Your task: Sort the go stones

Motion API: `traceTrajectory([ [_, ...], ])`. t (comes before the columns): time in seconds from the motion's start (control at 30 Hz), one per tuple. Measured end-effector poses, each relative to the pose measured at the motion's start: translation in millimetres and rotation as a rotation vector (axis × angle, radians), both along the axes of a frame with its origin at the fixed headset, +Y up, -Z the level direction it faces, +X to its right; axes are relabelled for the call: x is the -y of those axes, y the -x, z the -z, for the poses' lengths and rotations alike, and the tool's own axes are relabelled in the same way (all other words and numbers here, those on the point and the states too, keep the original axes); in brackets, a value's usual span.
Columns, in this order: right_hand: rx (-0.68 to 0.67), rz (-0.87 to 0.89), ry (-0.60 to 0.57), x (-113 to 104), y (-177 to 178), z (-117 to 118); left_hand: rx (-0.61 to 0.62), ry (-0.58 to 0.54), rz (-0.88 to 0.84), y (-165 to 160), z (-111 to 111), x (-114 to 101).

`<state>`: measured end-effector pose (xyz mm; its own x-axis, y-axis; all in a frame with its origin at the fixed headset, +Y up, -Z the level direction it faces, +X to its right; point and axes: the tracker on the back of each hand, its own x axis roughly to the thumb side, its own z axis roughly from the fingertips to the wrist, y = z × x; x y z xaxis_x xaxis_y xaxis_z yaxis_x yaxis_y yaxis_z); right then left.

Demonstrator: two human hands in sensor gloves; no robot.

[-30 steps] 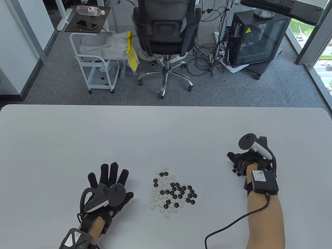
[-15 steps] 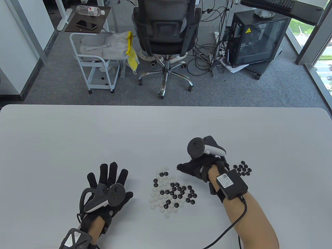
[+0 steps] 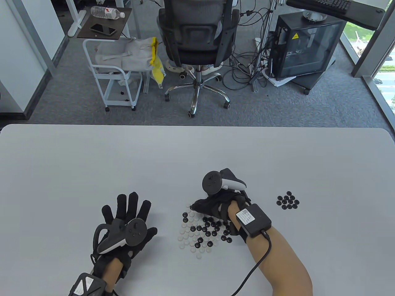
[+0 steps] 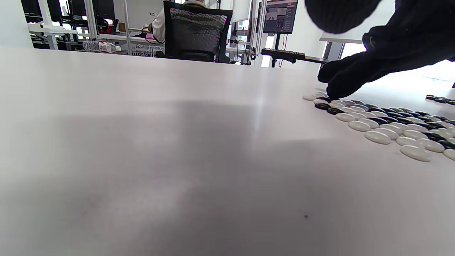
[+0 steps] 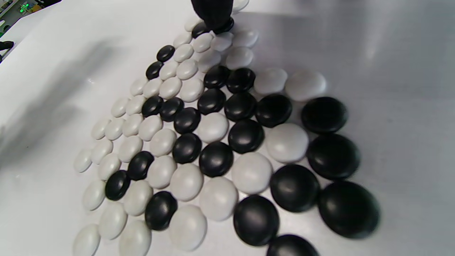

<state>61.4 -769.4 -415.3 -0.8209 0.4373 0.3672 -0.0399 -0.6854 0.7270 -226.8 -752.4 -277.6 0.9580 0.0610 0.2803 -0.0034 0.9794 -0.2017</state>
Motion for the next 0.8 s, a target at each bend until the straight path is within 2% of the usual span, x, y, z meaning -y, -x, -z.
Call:
traceTrajectory([
  [0.17,0.078,-0.101,-0.039,-5.9,-29.2,9.4,-0.003,0.004,0.001,1.1,-0.3,-0.2],
  [0.4,0.355,-0.197,-0.047,-10.8,-109.0,26.5,-0.003,0.007,0.006,0.8,-0.1,0.4],
  [0.6,0.558,-0.262,-0.06,-12.1,-169.4,25.6,0.002,0.009,0.016,-0.9,0.4,1.7],
  [0.8,0.649,-0.291,-0.067,-11.8,-202.0,19.0,0.003,0.017,0.024,-2.6,0.8,2.2],
])
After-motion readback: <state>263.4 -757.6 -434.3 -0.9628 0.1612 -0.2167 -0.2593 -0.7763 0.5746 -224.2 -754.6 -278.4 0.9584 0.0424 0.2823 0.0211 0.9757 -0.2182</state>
